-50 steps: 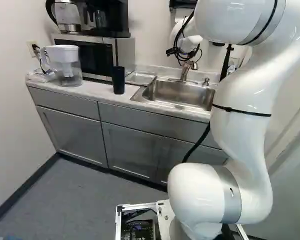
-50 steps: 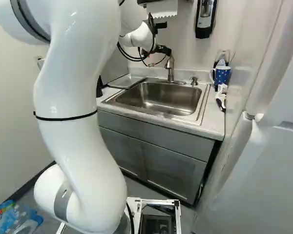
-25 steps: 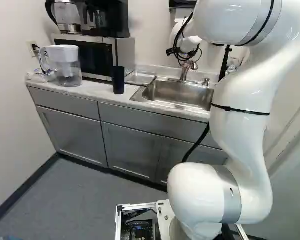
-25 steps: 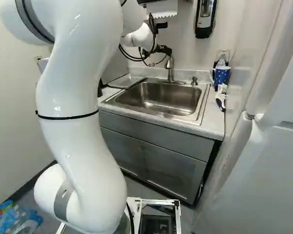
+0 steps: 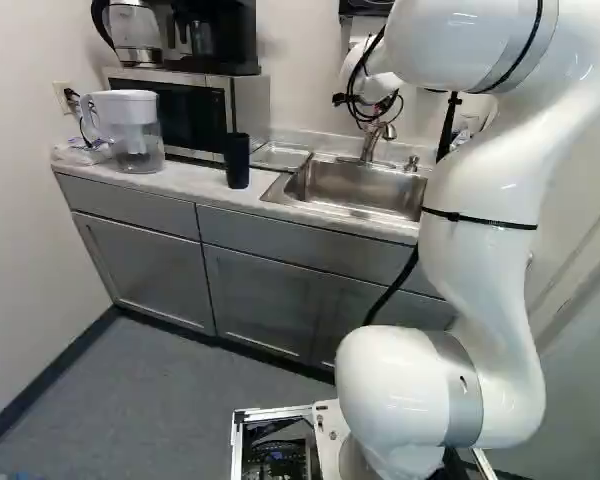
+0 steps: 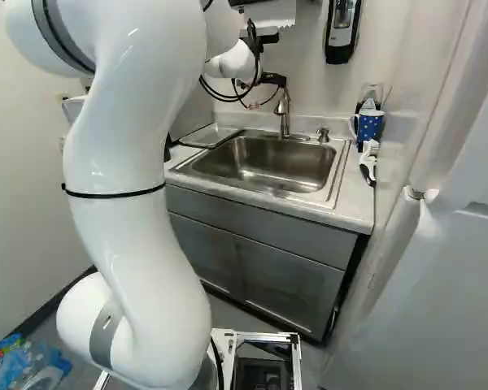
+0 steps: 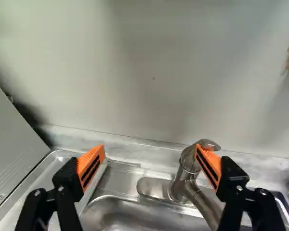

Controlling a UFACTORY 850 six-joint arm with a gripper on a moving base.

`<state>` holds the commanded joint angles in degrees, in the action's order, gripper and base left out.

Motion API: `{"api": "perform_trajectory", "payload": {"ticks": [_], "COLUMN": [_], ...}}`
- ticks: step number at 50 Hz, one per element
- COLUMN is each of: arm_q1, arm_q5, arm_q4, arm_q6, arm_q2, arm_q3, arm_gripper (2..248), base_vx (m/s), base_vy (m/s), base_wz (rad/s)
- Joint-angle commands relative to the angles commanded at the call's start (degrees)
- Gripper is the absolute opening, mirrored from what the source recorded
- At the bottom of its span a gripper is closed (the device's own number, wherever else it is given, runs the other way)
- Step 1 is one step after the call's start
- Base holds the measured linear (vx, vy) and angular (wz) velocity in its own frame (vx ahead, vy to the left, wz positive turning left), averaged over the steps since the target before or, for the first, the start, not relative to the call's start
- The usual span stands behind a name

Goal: Rinse the cup and place it in the tray

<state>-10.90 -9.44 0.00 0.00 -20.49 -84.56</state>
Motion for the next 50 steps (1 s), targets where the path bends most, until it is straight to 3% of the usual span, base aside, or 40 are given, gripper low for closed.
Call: {"api": "perform_trajectory", "payload": {"ticks": [24, 50], "arm_q1": [0.0, 2.7], "arm_q5": [-0.2, -0.2], "arm_q4": [0.0, 0.0], "arm_q6": [0.0, 0.0], "arm_q2": [-0.8, 4.3], "arm_q3": [-0.9, 5.0], "arm_gripper": [247, 247], "base_vx": [0.000, 0.000], "base_vy": [0.000, 0.000], "base_wz": [0.000, 0.000]}}
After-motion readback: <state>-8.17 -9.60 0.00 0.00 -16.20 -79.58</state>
